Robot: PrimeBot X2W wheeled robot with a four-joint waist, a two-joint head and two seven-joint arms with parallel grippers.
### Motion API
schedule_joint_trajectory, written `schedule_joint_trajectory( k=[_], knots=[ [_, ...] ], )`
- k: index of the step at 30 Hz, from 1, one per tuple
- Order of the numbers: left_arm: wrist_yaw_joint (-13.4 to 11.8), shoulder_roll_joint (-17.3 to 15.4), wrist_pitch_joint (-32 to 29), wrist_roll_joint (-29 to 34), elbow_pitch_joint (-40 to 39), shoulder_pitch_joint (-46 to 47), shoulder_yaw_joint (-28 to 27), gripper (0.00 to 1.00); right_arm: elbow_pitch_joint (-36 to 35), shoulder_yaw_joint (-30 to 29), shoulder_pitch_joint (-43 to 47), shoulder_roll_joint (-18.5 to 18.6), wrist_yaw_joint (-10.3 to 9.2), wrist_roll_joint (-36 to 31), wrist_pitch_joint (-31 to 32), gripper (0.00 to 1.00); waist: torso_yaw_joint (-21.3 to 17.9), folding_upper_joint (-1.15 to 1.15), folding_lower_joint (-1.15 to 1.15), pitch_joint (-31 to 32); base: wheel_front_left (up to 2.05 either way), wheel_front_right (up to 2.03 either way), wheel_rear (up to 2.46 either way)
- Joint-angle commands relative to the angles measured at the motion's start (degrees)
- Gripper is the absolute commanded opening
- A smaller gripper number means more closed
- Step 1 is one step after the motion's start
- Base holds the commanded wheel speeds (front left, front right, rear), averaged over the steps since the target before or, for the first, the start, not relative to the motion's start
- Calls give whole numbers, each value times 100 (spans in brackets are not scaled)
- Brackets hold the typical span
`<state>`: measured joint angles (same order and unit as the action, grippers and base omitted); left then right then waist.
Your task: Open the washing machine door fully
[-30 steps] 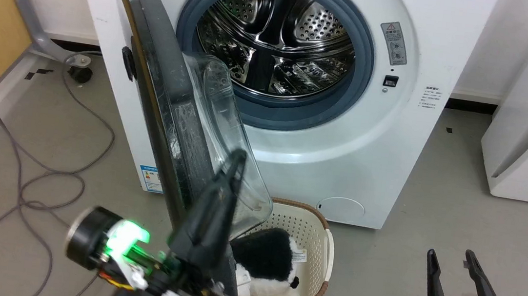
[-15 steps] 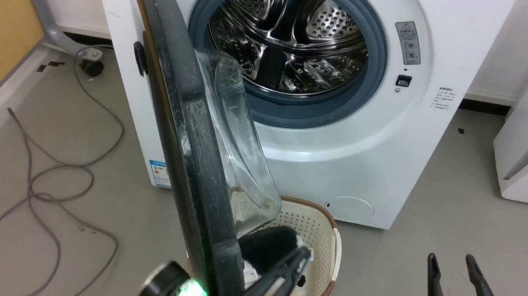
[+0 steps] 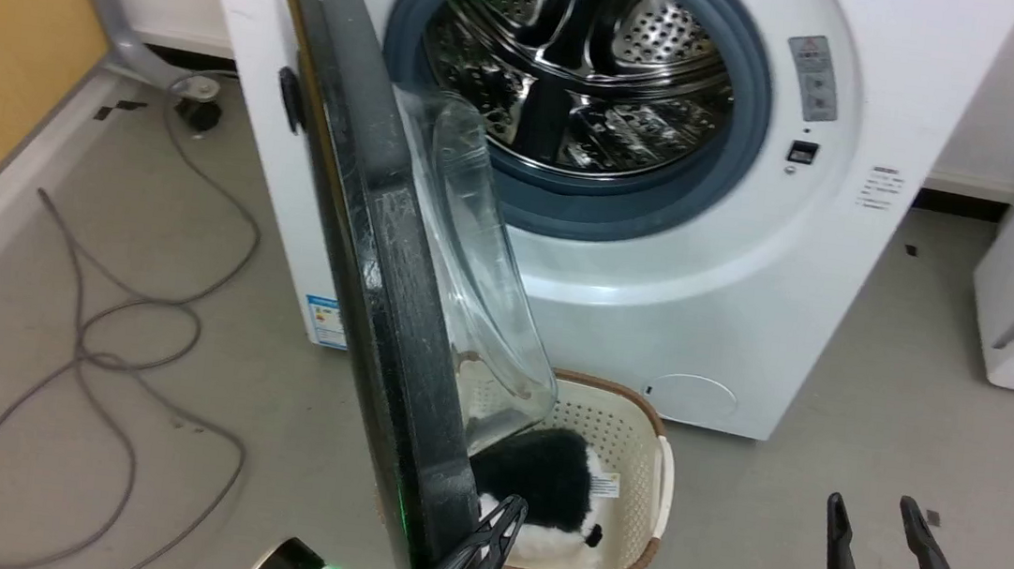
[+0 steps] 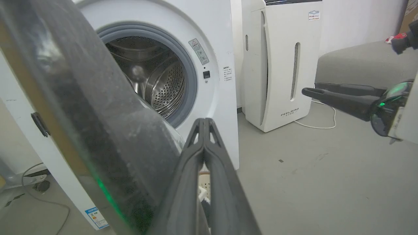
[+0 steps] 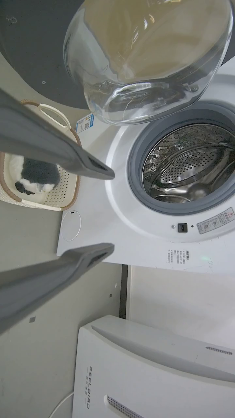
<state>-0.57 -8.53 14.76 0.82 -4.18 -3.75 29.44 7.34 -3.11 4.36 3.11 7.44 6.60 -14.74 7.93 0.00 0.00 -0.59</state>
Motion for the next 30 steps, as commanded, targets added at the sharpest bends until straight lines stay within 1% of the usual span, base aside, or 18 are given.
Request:
schedule_joint_trajectory(
  k=[1, 6, 14, 15, 22, 26, 30],
  knots=[
    [-46, -48, 24, -23, -1, 24, -47, 0, 22, -8, 47, -24, 5, -13, -26, 100, 87, 0, 0, -4, 0, 0, 0],
    [-111, -85, 24, -73, -67, -37, -80, 0, 31, -33, 40, -24, 5, -4, -26, 100, 381, 0, 0, -2, 0, 0, 0],
    [-236, -178, 24, -112, -197, -145, -172, 0, 16, -76, 16, -24, 5, 70, -26, 100, 1082, 0, 0, -59, 0, 0, 0],
    [-236, -178, 24, -112, -197, -145, -172, 0, 16, -76, 16, -24, 5, 70, -26, 100, 1082, 0, 0, -59, 0, 0, 0],
    [-372, -294, 24, -194, -212, -201, -390, 0, 12, -57, -65, -24, 5, 115, -26, 100, 1611, 0, 0, -154, 0, 0, 0],
    [-472, -332, 24, -357, -144, -154, -670, 0, 5, -48, -130, -24, 5, 84, -26, 100, 1739, 0, 0, -253, 0, 0, 0],
    [-589, -397, 24, -619, -5, -117, -1102, 0, -20, -46, -195, -24, 5, 32, -26, 100, 1754, 0, 0, -370, 0, 0, 0]
  ],
)
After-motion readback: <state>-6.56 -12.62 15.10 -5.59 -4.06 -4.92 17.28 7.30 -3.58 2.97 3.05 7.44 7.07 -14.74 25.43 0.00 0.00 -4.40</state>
